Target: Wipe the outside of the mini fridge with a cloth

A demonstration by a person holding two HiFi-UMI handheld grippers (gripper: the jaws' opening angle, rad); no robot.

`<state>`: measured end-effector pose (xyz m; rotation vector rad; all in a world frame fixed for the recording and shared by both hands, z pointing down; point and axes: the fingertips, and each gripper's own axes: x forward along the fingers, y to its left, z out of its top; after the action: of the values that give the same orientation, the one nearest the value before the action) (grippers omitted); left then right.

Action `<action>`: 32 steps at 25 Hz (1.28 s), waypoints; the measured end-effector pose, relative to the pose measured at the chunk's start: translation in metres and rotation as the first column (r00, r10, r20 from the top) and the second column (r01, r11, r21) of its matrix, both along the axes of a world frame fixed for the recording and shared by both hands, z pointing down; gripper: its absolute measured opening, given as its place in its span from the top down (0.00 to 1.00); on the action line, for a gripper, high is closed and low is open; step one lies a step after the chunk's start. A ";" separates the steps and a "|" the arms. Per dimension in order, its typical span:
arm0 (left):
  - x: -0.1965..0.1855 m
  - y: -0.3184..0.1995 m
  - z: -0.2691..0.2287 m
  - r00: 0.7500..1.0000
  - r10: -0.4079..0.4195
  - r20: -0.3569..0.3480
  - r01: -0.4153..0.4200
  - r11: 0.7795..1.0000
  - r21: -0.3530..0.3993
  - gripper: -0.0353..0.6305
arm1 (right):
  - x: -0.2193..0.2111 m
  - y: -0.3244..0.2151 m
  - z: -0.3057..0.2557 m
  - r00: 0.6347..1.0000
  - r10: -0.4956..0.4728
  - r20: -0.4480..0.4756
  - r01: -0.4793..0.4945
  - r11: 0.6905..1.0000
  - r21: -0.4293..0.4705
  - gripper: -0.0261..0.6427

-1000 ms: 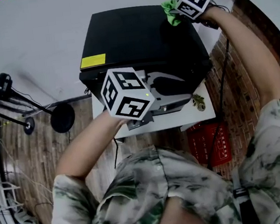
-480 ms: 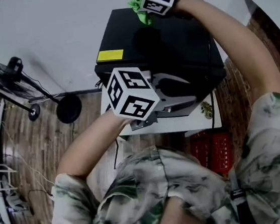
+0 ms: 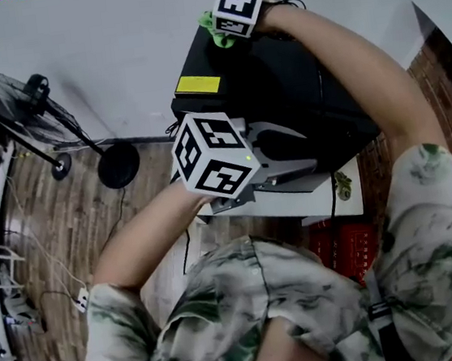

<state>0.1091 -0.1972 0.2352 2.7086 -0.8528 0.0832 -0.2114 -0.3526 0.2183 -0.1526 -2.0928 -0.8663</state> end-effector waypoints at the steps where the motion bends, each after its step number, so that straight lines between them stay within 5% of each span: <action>1: -0.001 0.000 0.000 1.000 0.000 0.000 0.000 1.000 -0.002 0.74 | 0.002 -0.006 0.000 1.000 0.014 0.000 -0.014 1.000 -0.004 0.79; 20: 0.029 -0.012 0.006 0.996 0.087 0.011 -0.086 0.996 -0.022 0.74 | 0.104 -0.120 0.000 0.968 0.252 0.016 -0.251 0.967 -0.036 0.79; 32: 0.041 -0.020 0.006 0.992 0.127 0.000 -0.127 0.992 -0.023 0.74 | 0.170 -0.169 -0.002 0.920 0.391 0.001 -0.391 0.920 -0.036 0.79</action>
<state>0.1505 -0.2167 0.2413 2.7394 -0.6751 0.1211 -0.0415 -0.5212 0.2165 0.2466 -2.0477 -0.5867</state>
